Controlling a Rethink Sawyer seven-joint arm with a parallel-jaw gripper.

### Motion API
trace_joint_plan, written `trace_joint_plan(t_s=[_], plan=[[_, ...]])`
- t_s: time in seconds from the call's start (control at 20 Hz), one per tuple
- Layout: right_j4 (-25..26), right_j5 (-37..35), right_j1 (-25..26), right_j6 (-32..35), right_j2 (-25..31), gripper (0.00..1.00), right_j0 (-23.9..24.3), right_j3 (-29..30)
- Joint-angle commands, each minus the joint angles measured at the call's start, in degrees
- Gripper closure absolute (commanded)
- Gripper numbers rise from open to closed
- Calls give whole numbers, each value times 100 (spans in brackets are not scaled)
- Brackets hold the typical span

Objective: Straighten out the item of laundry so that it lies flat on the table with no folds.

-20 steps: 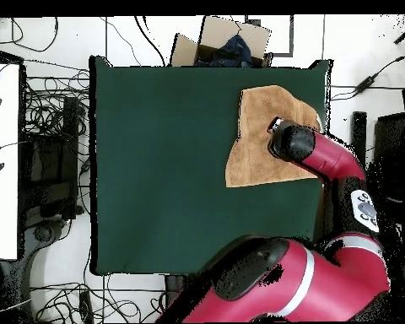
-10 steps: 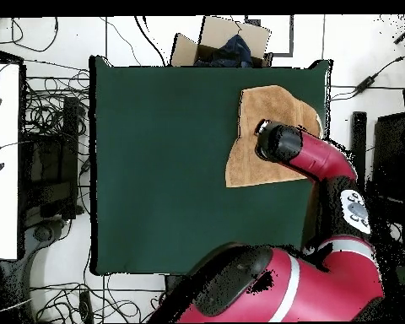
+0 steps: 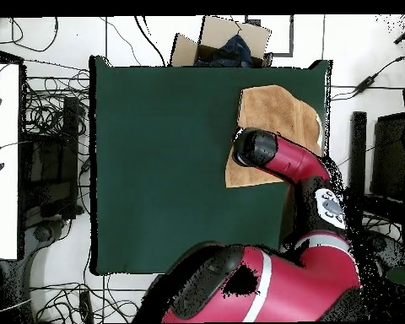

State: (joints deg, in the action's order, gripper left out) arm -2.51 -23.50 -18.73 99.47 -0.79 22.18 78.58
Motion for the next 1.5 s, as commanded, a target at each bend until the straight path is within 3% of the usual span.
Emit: trace_joint_plan(t_s=[0.05,0.85,1.1,1.5], plan=[[-380,-192,177,1442,218,100,-183,826],[-565,1108,1465,1022,1022,100,461,606],[-833,981,1382,1346,1172,100,481,984],[-1468,1550,905,2149,1170,100,212,1986]])
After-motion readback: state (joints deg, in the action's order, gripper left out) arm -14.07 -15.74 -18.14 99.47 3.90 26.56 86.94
